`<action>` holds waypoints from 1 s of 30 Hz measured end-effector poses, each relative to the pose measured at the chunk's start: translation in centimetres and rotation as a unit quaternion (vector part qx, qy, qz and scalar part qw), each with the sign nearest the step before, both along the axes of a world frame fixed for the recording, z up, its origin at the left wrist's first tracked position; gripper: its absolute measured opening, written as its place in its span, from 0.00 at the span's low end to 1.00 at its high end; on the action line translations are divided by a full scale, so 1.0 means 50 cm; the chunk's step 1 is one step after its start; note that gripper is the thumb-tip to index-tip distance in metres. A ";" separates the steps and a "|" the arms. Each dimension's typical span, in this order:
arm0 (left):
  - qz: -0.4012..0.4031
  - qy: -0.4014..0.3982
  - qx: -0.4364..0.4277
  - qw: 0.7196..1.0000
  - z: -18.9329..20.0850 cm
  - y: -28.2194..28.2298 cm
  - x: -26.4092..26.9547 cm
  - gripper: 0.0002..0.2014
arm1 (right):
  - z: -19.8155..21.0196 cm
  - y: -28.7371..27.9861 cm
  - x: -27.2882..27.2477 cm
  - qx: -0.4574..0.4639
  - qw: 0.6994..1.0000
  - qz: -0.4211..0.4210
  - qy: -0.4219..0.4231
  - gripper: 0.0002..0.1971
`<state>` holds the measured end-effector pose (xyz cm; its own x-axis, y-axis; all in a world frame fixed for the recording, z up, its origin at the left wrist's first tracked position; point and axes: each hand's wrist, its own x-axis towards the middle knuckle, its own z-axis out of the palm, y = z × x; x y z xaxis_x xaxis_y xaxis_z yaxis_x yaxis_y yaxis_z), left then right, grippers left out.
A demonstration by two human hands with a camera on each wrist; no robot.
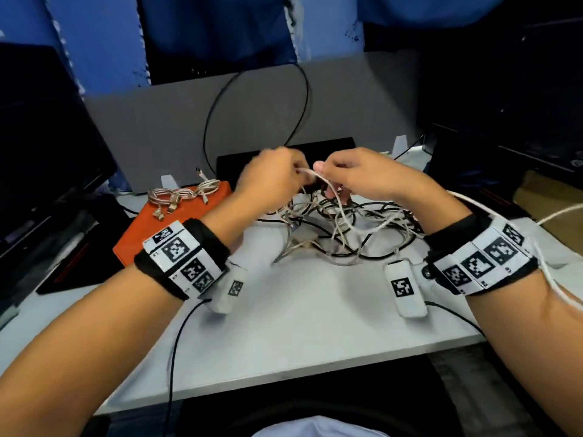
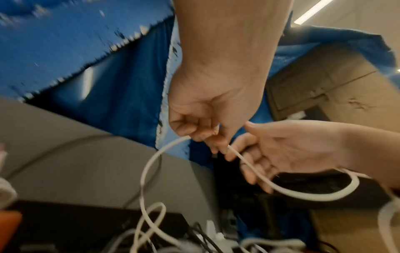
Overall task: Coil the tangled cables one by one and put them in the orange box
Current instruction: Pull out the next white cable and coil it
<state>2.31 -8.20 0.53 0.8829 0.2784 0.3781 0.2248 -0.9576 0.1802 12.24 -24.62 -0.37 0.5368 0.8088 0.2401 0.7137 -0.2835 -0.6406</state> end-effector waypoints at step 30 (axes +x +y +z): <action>-0.150 -0.173 -0.511 0.828 0.017 0.027 -0.234 0.17 | 0.019 0.030 -0.156 0.122 0.966 0.060 -0.218 0.26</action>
<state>-9.39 -6.87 1.36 0.8581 0.3974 0.3252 -0.2307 -0.2673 0.9356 4.46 -23.10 0.60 0.2468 0.7499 0.6139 0.9493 -0.0597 -0.3087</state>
